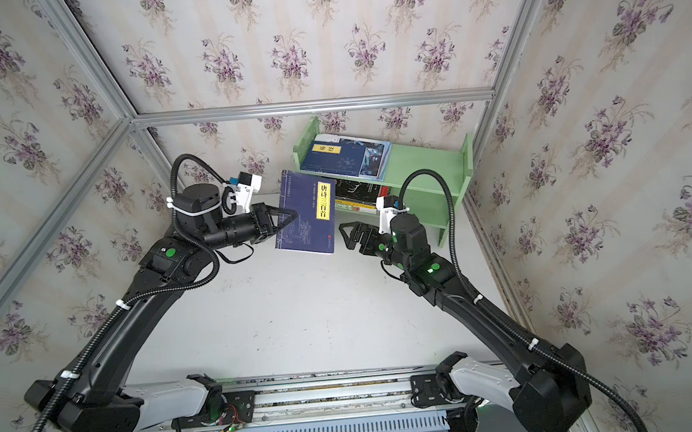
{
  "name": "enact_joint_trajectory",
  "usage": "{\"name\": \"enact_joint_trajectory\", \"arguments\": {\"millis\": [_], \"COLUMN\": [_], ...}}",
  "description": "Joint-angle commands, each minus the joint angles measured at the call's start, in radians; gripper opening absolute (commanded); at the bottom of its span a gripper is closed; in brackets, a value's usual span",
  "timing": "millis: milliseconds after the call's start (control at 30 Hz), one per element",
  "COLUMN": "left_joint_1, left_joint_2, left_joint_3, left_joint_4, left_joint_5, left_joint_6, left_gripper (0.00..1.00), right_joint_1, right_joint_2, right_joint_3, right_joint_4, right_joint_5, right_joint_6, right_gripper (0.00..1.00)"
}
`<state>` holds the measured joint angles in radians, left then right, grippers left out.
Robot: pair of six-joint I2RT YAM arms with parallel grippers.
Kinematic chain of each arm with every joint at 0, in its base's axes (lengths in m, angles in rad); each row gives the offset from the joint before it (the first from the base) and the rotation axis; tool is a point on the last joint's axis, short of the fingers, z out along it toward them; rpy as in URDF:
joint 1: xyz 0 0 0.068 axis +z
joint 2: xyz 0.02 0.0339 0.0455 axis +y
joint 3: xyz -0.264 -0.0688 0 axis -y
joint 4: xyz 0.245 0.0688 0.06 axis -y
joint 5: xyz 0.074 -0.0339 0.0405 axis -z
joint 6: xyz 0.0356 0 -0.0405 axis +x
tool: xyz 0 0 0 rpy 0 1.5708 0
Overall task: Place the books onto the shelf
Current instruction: 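Lift the blue book up toward the shelf with the left gripper while the right rises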
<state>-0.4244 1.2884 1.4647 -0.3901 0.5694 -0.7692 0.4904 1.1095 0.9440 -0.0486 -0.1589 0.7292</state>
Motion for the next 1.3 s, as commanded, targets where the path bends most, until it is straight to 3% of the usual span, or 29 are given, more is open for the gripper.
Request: {"name": "enact_joint_trajectory", "arguments": {"millis": [0, 200, 733, 1033, 1267], "left_joint_1": [0.002, 0.002, 0.045, 0.055, 0.062], "left_joint_2": [0.010, 0.049, 0.174, 0.321, 0.432], "left_joint_3": [0.046, 0.116, 0.318, 0.458, 0.618], "left_joint_4": [0.035, 0.047, 0.064, 0.117, 0.145], "left_joint_5": [-0.033, -0.075, -0.056, -0.013, -0.001], "left_joint_6": [0.028, 0.038, 0.081, 0.032, 0.017], "left_gripper": [0.08, 0.08, 0.09, 0.09, 0.10], "right_joint_1": [-0.003, -0.031, -0.087, -0.120, -0.123], "right_joint_2": [-0.019, -0.036, -0.076, -0.086, -0.096], "right_joint_3": [0.038, 0.070, 0.049, 0.108, 0.098], "right_joint_4": [-0.104, -0.167, -0.184, -0.255, -0.248], "right_joint_5": [0.092, 0.139, 0.156, 0.188, 0.207], "right_joint_6": [-0.034, -0.069, -0.043, -0.059, 0.017], "right_gripper": [0.99, 1.00, 1.00, 1.00, 1.00]}}
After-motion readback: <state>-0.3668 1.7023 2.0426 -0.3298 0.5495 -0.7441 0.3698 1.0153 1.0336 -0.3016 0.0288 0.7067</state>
